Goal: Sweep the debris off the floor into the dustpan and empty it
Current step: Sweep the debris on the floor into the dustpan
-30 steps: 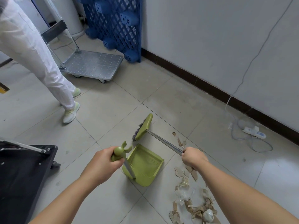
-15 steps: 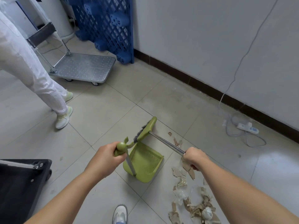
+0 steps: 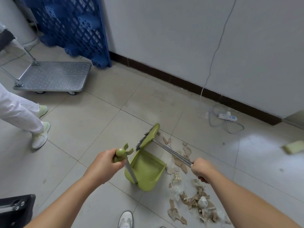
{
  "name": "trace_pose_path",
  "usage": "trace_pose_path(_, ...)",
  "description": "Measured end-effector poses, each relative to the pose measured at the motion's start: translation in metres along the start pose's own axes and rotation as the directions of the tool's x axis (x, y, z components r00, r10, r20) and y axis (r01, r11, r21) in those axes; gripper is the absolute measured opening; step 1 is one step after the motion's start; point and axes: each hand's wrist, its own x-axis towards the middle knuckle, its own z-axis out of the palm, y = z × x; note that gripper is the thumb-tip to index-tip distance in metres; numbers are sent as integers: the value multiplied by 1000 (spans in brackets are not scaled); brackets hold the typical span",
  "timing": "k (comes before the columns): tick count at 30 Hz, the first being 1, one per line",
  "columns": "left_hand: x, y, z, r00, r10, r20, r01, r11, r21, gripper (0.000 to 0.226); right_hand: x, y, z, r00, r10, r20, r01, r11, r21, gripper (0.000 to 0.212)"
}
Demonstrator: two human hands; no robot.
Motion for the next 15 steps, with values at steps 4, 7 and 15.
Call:
trace_pose_path(4,1,4,0,999,28,38,-29,999,28,5,-10,28,5,1000,16,15,-16,1000,27,32)
trace_pose_path(7,2,6,1,996,43,75,-45,999,27,6,-21,47,12,1000,23,17,-24,999,41,33)
trace_pose_path(15,4,11,3,982,111,155,-128,986,106,12,-53,75,24,997,61,46,-65,993,96,27)
